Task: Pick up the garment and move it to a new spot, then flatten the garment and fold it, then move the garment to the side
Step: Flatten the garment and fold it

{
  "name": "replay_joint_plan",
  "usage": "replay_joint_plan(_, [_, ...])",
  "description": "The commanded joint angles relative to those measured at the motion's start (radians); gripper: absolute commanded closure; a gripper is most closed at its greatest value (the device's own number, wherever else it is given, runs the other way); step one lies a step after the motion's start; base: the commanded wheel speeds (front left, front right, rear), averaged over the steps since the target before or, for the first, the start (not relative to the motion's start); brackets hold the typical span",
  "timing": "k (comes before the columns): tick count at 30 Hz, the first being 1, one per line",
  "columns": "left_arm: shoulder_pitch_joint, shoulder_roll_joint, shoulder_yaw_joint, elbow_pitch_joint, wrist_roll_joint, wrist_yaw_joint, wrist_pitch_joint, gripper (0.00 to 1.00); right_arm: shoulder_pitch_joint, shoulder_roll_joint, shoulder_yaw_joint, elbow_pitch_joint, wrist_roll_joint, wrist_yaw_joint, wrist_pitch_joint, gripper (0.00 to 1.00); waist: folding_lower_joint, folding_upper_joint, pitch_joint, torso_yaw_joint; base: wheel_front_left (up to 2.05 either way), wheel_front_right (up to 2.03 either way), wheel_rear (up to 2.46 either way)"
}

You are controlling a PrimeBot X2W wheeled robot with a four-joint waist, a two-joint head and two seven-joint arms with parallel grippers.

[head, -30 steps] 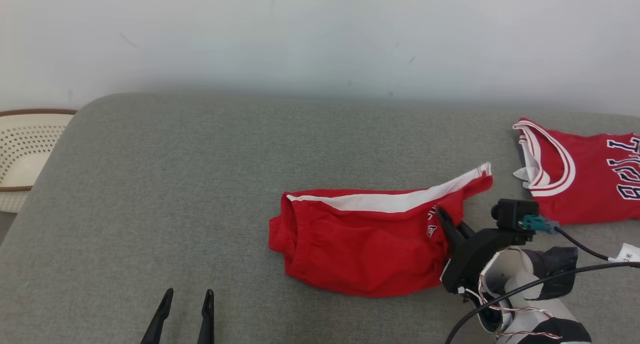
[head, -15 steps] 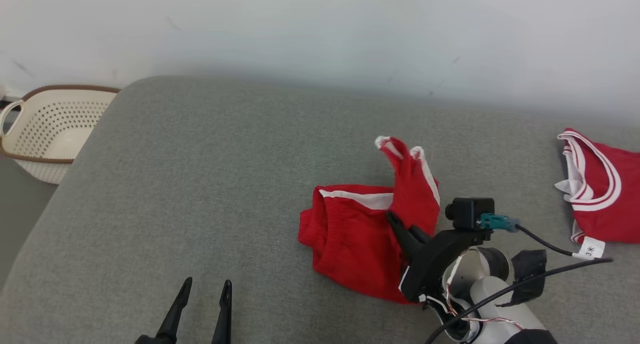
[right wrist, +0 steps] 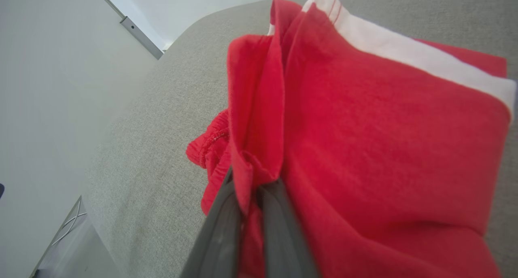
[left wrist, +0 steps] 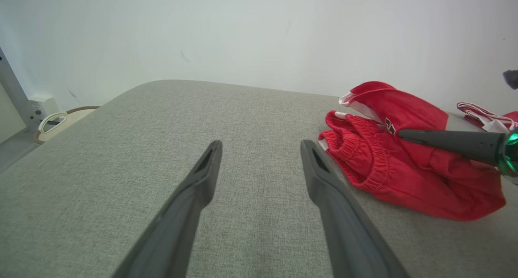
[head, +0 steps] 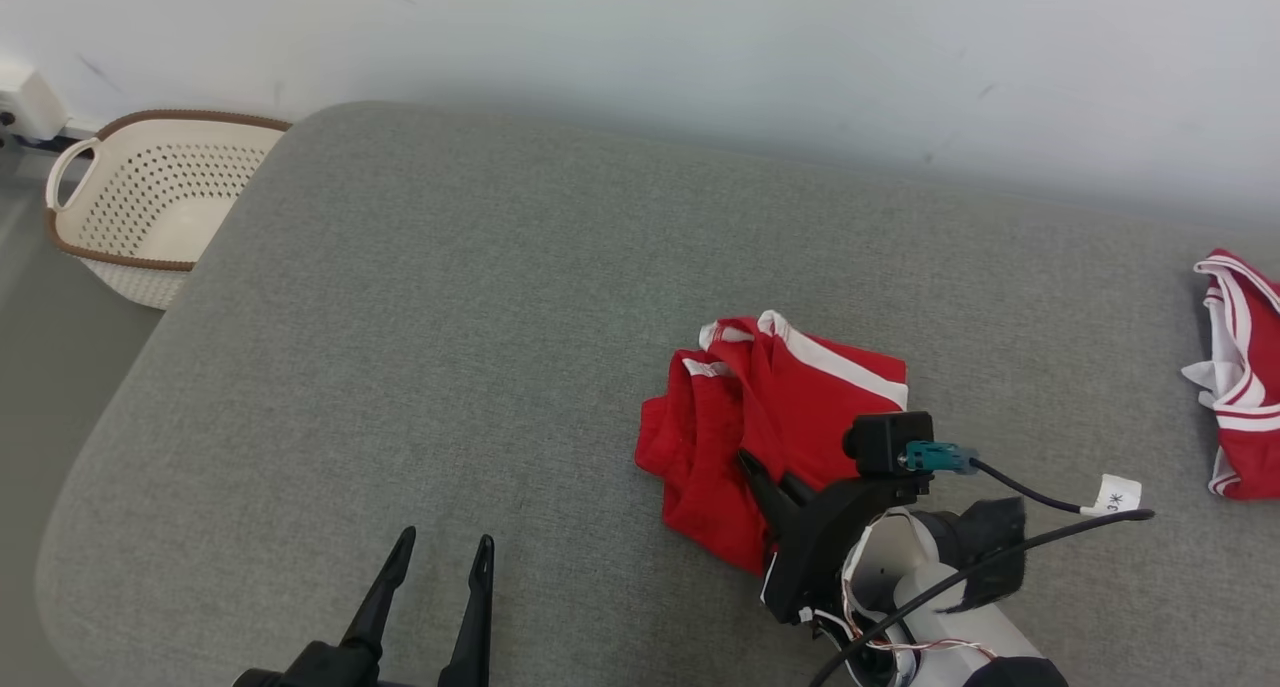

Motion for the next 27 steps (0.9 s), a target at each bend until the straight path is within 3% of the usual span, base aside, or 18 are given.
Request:
replay_joint_plan(1, [-0.006, -0.001, -0.003, 0.008, -0.005, -0.001, -0.004, 0.0, -0.015, 0.005, 0.006, 0.006, -0.013, 0.0, -0.012, 1.0, -0.0001, -0.0001, 0.003, 0.009, 0.0, 0.0, 0.0])
replay_joint_plan(6, [-0.014, -0.002, -0.01, 0.017, -0.009, 0.0, -0.004, 0.0, -0.024, 0.007, 0.052, 0.053, 0.036, 0.0, -0.05, 1.0, -0.0001, -0.0001, 0.0, 0.019, 0.0, 0.0, 0.0])
replay_joint_plan(7, [-0.011, -0.002, -0.01, 0.019, -0.01, 0.001, -0.004, 0.0, -0.029, 0.006, 0.062, 0.06, 0.046, 0.0, -0.058, 0.57, -0.0001, -0.0001, -0.002, 0.019, 0.0, 0.0, 0.0])
replay_joint_plan(8, [-0.009, -0.002, -0.009, 0.02, -0.01, 0.002, -0.004, 0.0, -0.031, 0.006, 0.073, 0.062, 0.067, 0.0, -0.066, 0.0, -0.0001, -0.0001, -0.004, 0.018, 0.0, 0.0, 0.0])
replay_joint_plan(17, [0.019, -0.002, 0.014, 0.016, -0.005, 0.007, -0.004, 0.0, -0.034, 0.003, 0.099, 0.008, 0.135, 0.0, -0.155, 0.0, -0.0001, -0.0001, -0.031, -0.016, 0.0, 0.0, 0.0])
replay_joint_plan(27, [0.059, 0.004, 0.049, 0.001, -0.002, 0.008, -0.004, 0.0, 0.035, -0.12, -0.054, -0.138, 0.048, 0.0, -0.234, 0.0, -0.0001, -0.0001, -0.05, -0.05, 0.0, 0.0, 0.0])
